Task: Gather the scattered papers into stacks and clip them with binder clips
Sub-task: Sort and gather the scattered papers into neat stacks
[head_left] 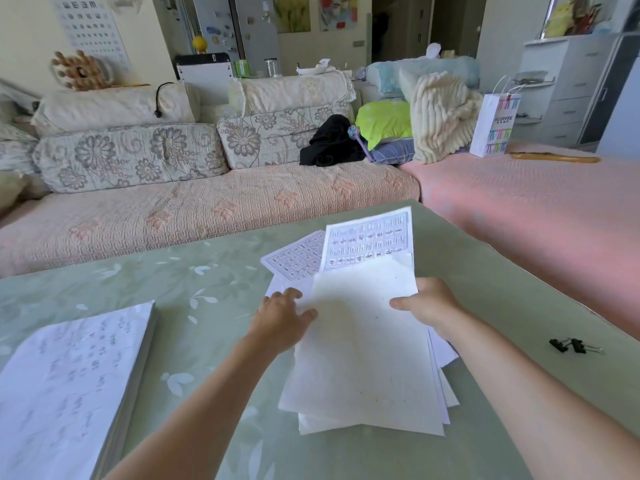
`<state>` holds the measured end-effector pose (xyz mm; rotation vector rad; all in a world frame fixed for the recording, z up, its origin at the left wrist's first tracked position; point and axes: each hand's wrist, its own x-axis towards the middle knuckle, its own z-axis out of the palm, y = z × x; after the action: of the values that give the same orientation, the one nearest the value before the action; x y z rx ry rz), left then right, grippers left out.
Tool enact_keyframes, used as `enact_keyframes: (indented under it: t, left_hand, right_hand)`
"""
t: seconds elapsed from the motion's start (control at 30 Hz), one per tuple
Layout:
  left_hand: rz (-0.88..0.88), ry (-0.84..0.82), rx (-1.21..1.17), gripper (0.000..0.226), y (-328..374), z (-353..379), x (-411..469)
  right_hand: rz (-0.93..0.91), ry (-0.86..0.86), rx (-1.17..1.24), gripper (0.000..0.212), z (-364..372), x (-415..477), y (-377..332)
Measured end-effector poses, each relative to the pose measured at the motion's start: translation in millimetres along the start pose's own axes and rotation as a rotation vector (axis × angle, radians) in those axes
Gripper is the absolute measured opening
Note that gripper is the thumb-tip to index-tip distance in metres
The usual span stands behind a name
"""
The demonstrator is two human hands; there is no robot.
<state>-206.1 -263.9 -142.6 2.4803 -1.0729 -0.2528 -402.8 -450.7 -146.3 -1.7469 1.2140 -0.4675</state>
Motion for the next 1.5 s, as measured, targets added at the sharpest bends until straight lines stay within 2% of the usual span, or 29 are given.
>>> enact_keyframes:
  t: [0.13, 0.2, 0.27, 0.33, 0.4, 0.47, 0.53, 0.7, 0.8, 0.9, 1.0, 1.07, 1.17, 1.2, 1.3, 1.33, 1.37, 1.43, 1.5]
  left_hand:
    - [-0.207, 0.099, -0.274, 0.066, 4, -8, 19]
    - [-0.307, 0.077, -0.438, 0.065, 5, -9, 25]
    - [-0.402, 0.014, -0.715, 0.054, 3, -9, 30]
    - [-0.424, -0.078, -0.917, 0.024, 2, -8, 30]
    - [-0.385, -0.102, -0.896, 0.010, 1, -5, 27]
    - [-0.353, -0.073, -0.908, 0.011, 1, -4, 24]
    - [-0.354, -0.026, -0.945, 0.010, -1, -6, 21]
    - [-0.374, 0.162, -0.859, 0.016, -18, -12, 20]
    - [-0.415, 0.152, -0.896, 0.023, -22, -18, 16]
    - [-0.427, 0.010, -0.990, 0.036, -23, -23, 9]
    - [-0.374, -0.120, -1.028, 0.046, -27, -22, 1]
    - [-0.349, -0.111, -1.012, 0.041, -29, -22, -2]
    - [-0.331, -0.101, -1.090, 0.029, -30, -25, -5]
    - [-0.313, -0.107, -1.130, 0.028, -31, -28, -6]
    - [-0.261, -0.059, -1.198, 0.026, -29, -30, -6]
    - [-0.264, -0.027, -1.199, 0.025, -28, -30, -5]
    - [-0.267, 0.004, -1.200, 0.024, -27, -31, -4]
    - [-0.264, 0.025, -1.179, 0.022, -21, -30, -3]
    - [-0.256, -0.003, -1.129, 0.019, -14, -27, 0]
  right_hand:
    - [-0.085, -0.054, 0.092, 0.051, -14, -2, 10]
    - [-0.089, -0.061, 0.154, 0.030, -19, -3, 11]
    - [-0.102, 0.022, 0.119, 0.010, -21, -2, 13]
    - [-0.109, 0.117, 0.065, 0.019, -22, -1, 13]
    - [-0.116, 0.147, 0.054, 0.023, -21, -2, 12]
    - [-0.125, 0.176, 0.039, 0.020, -19, 0, 11]
    - [-0.125, 0.210, 0.038, 0.026, -18, 2, 11]
    - [-0.135, 0.046, 0.123, 0.003, -16, -11, 0]
    - [-0.145, -0.074, 0.079, 0.011, -11, -22, -4]
    - [-0.158, -0.081, 0.039, 0.019, -2, -30, -10]
    - [-0.166, -0.118, 0.012, 0.016, 10, -31, -12]
    - [-0.169, -0.140, -0.035, 0.021, 16, -32, -13]
    - [-0.218, -0.076, -0.046, 0.023, 23, -36, -20]
    - [-0.216, -0.058, -0.004, 0.033, 23, -37, -22]
    - [-0.155, -0.124, 0.179, 0.087, 23, -34, -26]
    - [-0.133, -0.161, 0.194, 0.094, 22, -33, -27]
    - [-0.130, -0.197, 0.174, 0.087, 22, -33, -28]
    - [-0.117, -0.244, 0.086, 0.050, 19, -34, -32]
    - [-0.085, -0.200, 0.041, 0.028, 16, -28, -29]
